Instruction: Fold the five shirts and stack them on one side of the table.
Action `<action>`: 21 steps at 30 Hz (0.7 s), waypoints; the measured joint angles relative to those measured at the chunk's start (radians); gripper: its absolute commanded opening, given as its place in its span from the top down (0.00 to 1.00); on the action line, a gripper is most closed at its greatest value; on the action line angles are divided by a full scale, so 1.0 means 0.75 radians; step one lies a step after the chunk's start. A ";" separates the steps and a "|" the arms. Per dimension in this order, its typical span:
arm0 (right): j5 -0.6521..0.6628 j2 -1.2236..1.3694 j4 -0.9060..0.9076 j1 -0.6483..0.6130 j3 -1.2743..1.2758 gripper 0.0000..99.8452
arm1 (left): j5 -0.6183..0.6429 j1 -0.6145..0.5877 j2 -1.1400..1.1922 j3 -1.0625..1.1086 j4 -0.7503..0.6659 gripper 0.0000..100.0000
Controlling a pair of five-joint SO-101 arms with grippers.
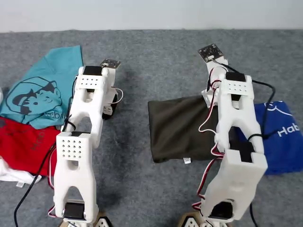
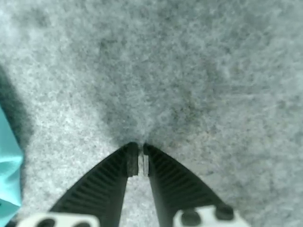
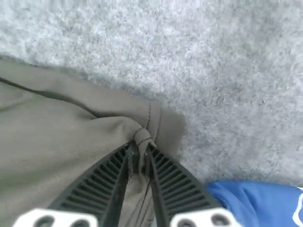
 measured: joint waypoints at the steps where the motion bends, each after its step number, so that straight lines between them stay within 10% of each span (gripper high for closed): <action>1: 0.000 -0.016 -0.010 0.000 0.000 0.99 | 0.000 0.000 0.000 0.000 0.000 0.96; 21: 0.000 0.070 -0.139 -0.002 -0.004 0.85 | 0.000 0.000 0.000 0.000 0.000 0.96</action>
